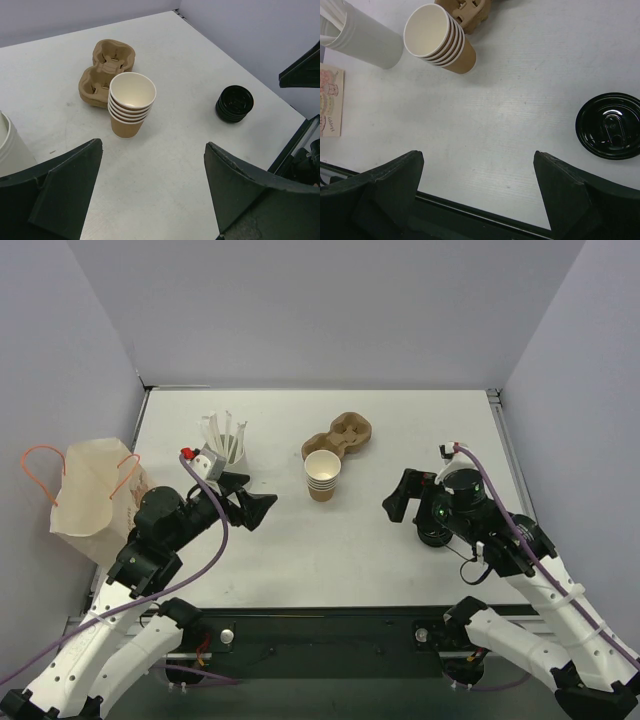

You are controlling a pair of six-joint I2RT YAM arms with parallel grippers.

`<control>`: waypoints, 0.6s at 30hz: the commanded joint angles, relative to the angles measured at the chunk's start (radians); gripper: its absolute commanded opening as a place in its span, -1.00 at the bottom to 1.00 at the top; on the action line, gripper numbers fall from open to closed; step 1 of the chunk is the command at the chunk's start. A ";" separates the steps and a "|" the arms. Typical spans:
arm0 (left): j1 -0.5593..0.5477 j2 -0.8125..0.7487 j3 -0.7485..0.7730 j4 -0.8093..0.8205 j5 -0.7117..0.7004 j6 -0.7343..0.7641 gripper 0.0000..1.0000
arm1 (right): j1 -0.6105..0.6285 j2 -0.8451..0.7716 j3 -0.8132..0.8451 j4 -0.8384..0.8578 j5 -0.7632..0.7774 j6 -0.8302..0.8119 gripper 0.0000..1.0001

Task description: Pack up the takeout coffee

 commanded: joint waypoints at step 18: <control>-0.005 -0.003 0.006 0.051 -0.001 0.000 0.85 | -0.003 0.473 0.392 0.029 0.169 -0.097 0.26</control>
